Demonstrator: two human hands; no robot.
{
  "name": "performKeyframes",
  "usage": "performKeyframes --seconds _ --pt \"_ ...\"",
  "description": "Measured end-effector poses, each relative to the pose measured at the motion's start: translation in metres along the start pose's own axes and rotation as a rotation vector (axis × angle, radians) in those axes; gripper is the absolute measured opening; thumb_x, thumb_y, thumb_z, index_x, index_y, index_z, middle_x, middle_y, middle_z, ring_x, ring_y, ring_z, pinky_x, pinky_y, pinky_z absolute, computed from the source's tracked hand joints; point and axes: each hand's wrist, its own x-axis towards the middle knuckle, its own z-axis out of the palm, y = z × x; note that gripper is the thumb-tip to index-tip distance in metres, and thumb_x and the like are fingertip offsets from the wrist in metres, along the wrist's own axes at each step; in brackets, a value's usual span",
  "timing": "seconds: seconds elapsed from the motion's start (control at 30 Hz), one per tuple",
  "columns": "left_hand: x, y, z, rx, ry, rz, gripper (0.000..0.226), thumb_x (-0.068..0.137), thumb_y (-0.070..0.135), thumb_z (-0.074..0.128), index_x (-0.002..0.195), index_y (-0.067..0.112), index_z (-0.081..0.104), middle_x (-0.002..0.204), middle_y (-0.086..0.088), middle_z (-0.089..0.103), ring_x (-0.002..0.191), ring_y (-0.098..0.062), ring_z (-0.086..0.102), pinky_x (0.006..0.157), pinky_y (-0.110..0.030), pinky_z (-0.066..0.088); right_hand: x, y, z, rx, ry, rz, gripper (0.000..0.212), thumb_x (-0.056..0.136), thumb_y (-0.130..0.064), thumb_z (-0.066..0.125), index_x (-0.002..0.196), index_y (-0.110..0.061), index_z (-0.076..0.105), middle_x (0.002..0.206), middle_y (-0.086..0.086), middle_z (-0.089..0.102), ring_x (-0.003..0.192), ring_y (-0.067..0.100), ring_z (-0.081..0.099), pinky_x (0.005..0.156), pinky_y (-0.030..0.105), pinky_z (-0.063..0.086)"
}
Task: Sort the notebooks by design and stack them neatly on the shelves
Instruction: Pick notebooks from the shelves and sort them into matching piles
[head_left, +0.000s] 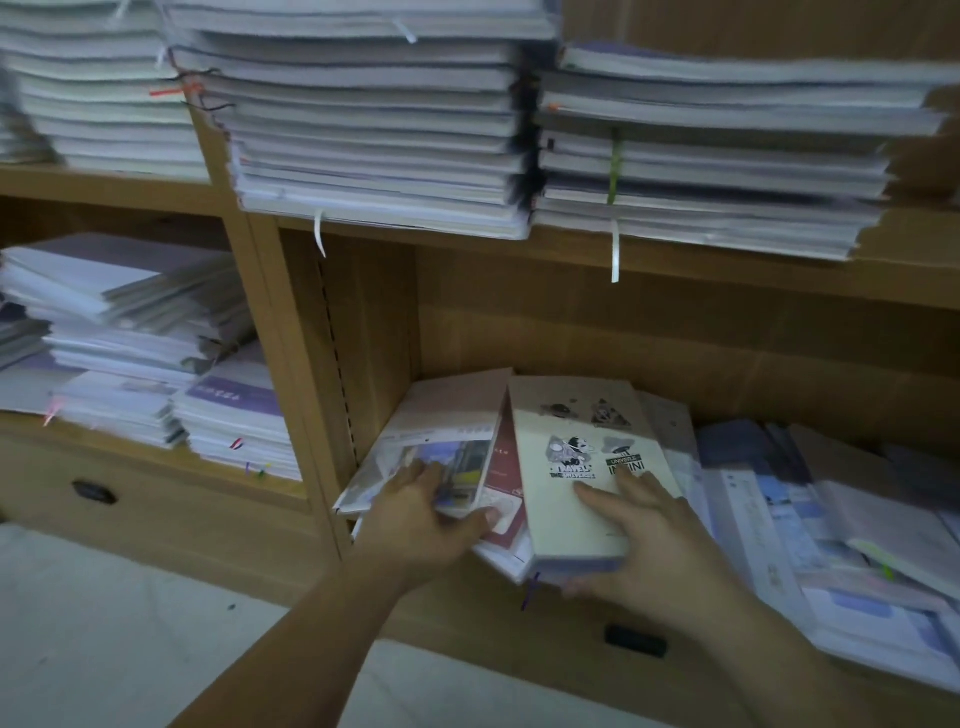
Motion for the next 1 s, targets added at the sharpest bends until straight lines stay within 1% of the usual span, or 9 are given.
performKeyframes --seconds 0.1,0.17,0.27,0.4,0.53,0.63,0.73,0.83,1.0 --pt "-0.003 0.006 0.0 0.03 0.05 0.008 0.049 0.078 0.075 0.066 0.107 0.038 0.051 0.103 0.019 0.064 0.09 -0.006 0.064 0.073 -0.024 0.053 0.0 0.002 0.001 0.008 0.031 -0.006 0.088 0.076 -0.068 0.073 0.15 -0.057 0.026 0.17 -0.005 0.007 0.156 0.018 -0.001 0.126 0.044 0.01" --pt "-0.005 0.012 -0.002 0.202 0.098 0.063 0.044 0.086 0.071 0.059 0.11 0.034 0.057 0.102 0.014 0.068 0.083 -0.008 0.062 0.064 -0.023 0.046 -0.001 0.007 0.001 0.094 0.046 -0.026 0.087 0.069 -0.074 0.075 0.145 -0.058 0.035 0.168 -0.009 0.013 0.156 0.014 0.003 0.126 0.042 0.012" --pt "-0.006 0.015 -0.001 0.39 0.175 0.214 0.032 0.101 0.055 0.044 0.108 0.028 0.06 0.1 0.006 0.07 0.084 -0.016 0.065 0.066 -0.029 0.045 -0.005 0.013 -0.001 0.253 0.061 -0.026 0.099 0.05 -0.095 0.061 0.138 -0.051 0.052 0.164 -0.015 0.023 0.154 0.007 0.012 0.126 0.039 0.018" --pt "-0.008 0.019 0.005 0.455 0.188 0.305 0.023 0.106 0.03 0.04 0.1 0.024 0.061 0.092 -0.001 0.072 0.078 -0.023 0.068 0.063 -0.03 0.041 -0.005 0.022 0.004 0.419 0.173 0.047 0.079 0.065 -0.084 0.059 0.132 -0.041 0.064 0.164 -0.006 0.03 0.151 0.004 0.019 0.123 0.037 0.025" --pt "-0.021 0.028 0.007 0.582 0.161 0.323 0.023 0.105 0.034 0.041 0.106 0.026 0.063 0.097 0.0 0.072 0.082 -0.021 0.068 0.065 -0.029 0.044 -0.002 0.028 0.006 0.3 0.194 0.049 0.086 0.065 -0.095 0.048 0.133 -0.045 0.061 0.164 -0.005 0.03 0.153 0.008 0.017 0.124 0.052 0.018" --pt "-0.044 0.032 0.003 0.519 0.125 0.405 0.04 0.098 0.059 0.038 0.111 0.029 0.062 0.101 0.006 0.071 0.087 -0.018 0.067 0.073 -0.029 0.054 -0.002 0.023 0.005 0.235 0.171 0.027 0.081 0.066 -0.092 0.044 0.133 -0.05 0.059 0.164 -0.008 0.028 0.154 0.011 0.014 0.124 0.053 0.013" --pt "-0.046 0.019 -0.007 0.446 0.076 0.318 0.064 0.083 0.073 0.053 0.137 0.037 0.052 0.131 0.01 0.06 0.114 -0.016 0.059 0.093 -0.034 0.054 -0.004 0.016 0.007 0.206 0.155 0.02 0.083 0.066 -0.089 0.043 0.139 -0.051 0.054 0.166 -0.005 0.026 0.155 0.011 0.011 0.125 0.051 0.01" --pt "-0.039 0.009 -0.01 0.521 -0.016 0.255 0.065 0.091 0.031 0.063 0.15 0.037 0.037 0.149 0.003 0.048 0.127 -0.024 0.054 0.1 -0.037 0.05 -0.005 0.013 0.009 0.21 0.159 0.036 0.08 0.07 -0.084 0.047 0.142 -0.048 0.051 0.166 -0.005 0.025 0.155 0.012 0.011 0.125 0.052 0.007" --pt "-0.043 0.006 -0.019 0.498 0.12 0.257 0.069 0.091 0.005 0.051 0.153 0.03 0.036 0.113 -0.008 0.07 0.092 -0.03 0.069 0.073 -0.036 0.054 -0.005 0.012 0.01 0.216 0.167 0.055 0.07 0.077 -0.077 0.06 0.141 -0.049 0.053 0.166 -0.007 0.025 0.154 0.01 0.011 0.124 0.054 0.004"
